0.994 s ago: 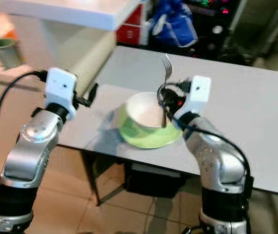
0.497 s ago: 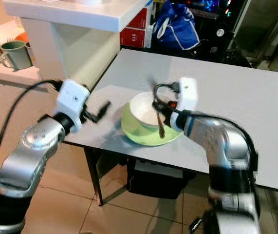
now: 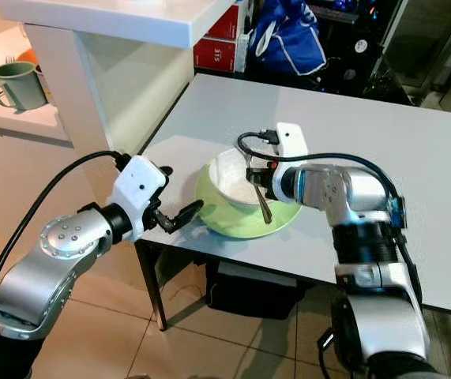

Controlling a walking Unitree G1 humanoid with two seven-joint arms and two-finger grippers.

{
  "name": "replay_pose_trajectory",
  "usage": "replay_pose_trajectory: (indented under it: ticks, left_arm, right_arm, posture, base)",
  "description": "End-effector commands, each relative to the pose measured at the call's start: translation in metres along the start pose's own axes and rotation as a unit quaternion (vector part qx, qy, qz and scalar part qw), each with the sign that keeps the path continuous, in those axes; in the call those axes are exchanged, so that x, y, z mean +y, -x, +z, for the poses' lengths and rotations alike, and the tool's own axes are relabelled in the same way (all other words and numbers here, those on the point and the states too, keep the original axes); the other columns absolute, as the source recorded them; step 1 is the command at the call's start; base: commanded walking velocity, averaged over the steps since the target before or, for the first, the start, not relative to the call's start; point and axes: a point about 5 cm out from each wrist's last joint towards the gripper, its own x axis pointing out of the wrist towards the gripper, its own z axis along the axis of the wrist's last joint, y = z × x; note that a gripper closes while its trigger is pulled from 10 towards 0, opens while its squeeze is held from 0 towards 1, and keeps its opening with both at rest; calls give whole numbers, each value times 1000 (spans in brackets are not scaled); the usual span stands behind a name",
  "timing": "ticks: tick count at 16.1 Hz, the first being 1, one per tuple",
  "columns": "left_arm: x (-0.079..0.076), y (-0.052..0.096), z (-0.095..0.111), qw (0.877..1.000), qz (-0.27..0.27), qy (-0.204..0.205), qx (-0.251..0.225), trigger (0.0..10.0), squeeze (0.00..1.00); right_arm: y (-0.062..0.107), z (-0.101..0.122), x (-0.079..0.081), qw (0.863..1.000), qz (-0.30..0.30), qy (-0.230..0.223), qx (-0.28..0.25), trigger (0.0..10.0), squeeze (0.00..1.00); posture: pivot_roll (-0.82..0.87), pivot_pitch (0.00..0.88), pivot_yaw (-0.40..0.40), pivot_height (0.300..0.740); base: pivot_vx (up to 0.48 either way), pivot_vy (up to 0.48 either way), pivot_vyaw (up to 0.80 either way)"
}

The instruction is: Setting the table

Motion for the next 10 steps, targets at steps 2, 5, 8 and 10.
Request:
replay_pose_trajectory:
  ticks: [2, 5, 8, 10]
  left_arm:
    - [-5, 3, -1, 1000, -20, -3, 13, 10000, 0]
    - [-6, 5, -2, 999, -26, -6, 21, 10000, 0]
    - [-7, 5, -2, 999, -27, -6, 23, 10000, 0]
    - [-7, 5, -1, 999, -27, -7, 24, 10000, 0]
  right_arm:
    - [-1, 8, -7, 1000, -18, -5, 15, 10000, 0]
    - [-7, 6, -11, 999, -25, -15, 34, 10000, 0]
    - [-12, 6, -8, 999, -11, -24, 41, 10000, 392]
    - [-13, 8, -7, 999, -9, -25, 42, 10000, 541]
  posture:
    - [-13, 0, -27, 740]
    - [-10, 0, -29, 740]
    - [-8, 0, -32, 740]
    - [-8, 0, -32, 740]
  base:
    - [0, 0, 0]
    - [0, 0, 0]
    - [0, 0, 0]
    - [0, 0, 0]
